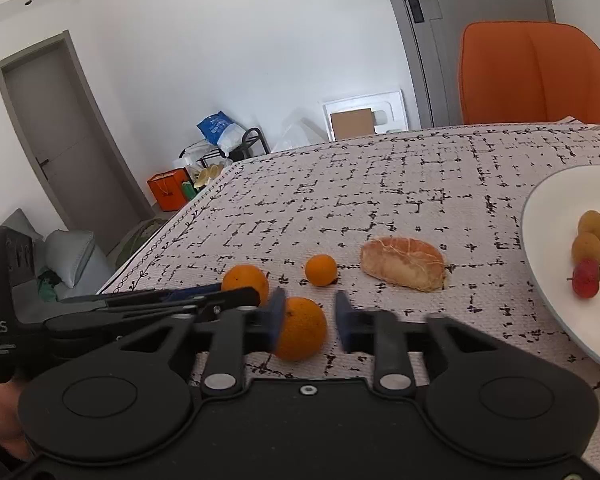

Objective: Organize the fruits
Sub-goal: 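Grasp a large orange with the left tool while the right tool grasps another orange, then lift and carry the orange with the left tool while the right tool carries its orange to the bowl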

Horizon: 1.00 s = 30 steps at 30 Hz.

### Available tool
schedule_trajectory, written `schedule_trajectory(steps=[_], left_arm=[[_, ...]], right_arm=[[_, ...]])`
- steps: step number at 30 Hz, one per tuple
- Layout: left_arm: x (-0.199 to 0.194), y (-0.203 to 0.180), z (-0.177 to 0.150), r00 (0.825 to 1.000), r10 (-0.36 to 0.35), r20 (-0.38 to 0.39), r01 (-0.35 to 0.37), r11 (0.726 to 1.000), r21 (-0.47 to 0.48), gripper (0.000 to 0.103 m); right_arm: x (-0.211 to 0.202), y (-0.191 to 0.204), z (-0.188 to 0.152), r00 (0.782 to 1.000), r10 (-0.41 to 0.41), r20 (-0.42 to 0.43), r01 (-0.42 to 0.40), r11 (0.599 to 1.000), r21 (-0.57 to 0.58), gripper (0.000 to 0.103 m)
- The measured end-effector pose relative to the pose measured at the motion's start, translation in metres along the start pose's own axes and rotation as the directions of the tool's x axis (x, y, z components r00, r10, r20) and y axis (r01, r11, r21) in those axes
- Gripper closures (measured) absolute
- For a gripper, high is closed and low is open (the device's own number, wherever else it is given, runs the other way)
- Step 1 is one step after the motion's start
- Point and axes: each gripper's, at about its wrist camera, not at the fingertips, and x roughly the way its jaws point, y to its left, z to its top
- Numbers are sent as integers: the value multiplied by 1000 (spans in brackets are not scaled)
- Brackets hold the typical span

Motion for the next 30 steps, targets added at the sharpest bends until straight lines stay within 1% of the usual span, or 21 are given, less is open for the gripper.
schedule_trajectory(steps=[1, 2, 3, 4, 5, 7, 9, 10, 11, 12, 13, 14, 16, 18, 20, 25, 27, 29, 30], left_arm=[[-2, 0, -1, 1000, 7, 2, -7, 1000, 2, 70], [-5, 2, -1, 1000, 13, 5, -13, 1000, 3, 70], [-8, 3, -2, 1000, 18, 8, -18, 1000, 1, 70], [-11, 5, -2, 1000, 24, 9, -24, 1000, -2, 70], [-14, 7, -3, 999, 31, 10, -31, 1000, -5, 70], [-19, 10, -2, 999, 46, 14, -46, 999, -10, 70], [-23, 13, -2, 998, 61, 19, -60, 998, -15, 70], [-24, 14, -1, 998, 65, 20, -65, 998, -17, 70], [-25, 15, 0, 997, 69, 22, -69, 997, -20, 71], [-27, 15, 0, 997, 72, 25, -71, 997, -22, 71], [-28, 14, 0, 997, 73, 28, -73, 997, -20, 72], [-29, 13, 0, 997, 74, 29, -74, 997, -17, 74], [-31, 11, 1, 997, 69, 32, -69, 998, -12, 77], [-32, 7, 1, 997, 62, 36, -62, 998, -5, 78], [-31, 3, 2, 997, 62, 39, -62, 998, 5, 78], [-28, -2, 3, 996, 78, 42, -79, 997, 14, 77], [-27, -5, 3, 995, 89, 40, -90, 996, 27, 73], [-24, -6, 1, 993, 109, 41, -110, 993, 38, 71], [-22, -6, 1, 992, 121, 37, -122, 992, 41, 65]], right_arm=[[1, 1, 0, 1000, 0, -1, 0, 1000, -1, 56], [3, 1, -1, 1000, 3, -4, -3, 1000, 5, 51], [4, 2, -2, 1000, 8, -7, -8, 1000, 11, 43], [5, 3, -2, 1000, 12, -10, -12, 1000, 14, 39], [7, 4, -3, 1000, 15, -15, -14, 1000, 14, 38], [12, 8, -6, 999, 14, -31, -13, 1000, 7, 32], [16, 12, -9, 999, 11, -43, -11, 1000, 2, 29], [18, 13, -11, 999, 13, -49, -13, 1000, 0, 29], [20, 15, -13, 998, 15, -55, -15, 1000, -6, 32], [22, 16, -14, 998, 8, -59, -9, 1000, -15, 53], [23, 17, -15, 997, -5, -71, 4, 1000, -21, 68], [24, 16, -16, 997, 1, -83, -3, 1000, -17, 68], [19, 15, -17, 997, 16, -80, -16, 1000, -10, 69], [13, 14, -19, 998, 14, -64, -15, 1000, -23, 70], [7, 9, -19, 999, 12, -53, -13, 1000, -9, 70], [-7, -1, -21, 999, -13, -35, 13, 1000, -2, 71], [-13, -5, -21, 1000, -8, -26, 8, 1000, 3, 71], [-17, -9, -20, 1000, -8, -16, 8, 1000, 9, 74], [-19, -10, -20, 1000, -7, -14, 7, 1000, 10, 77]])
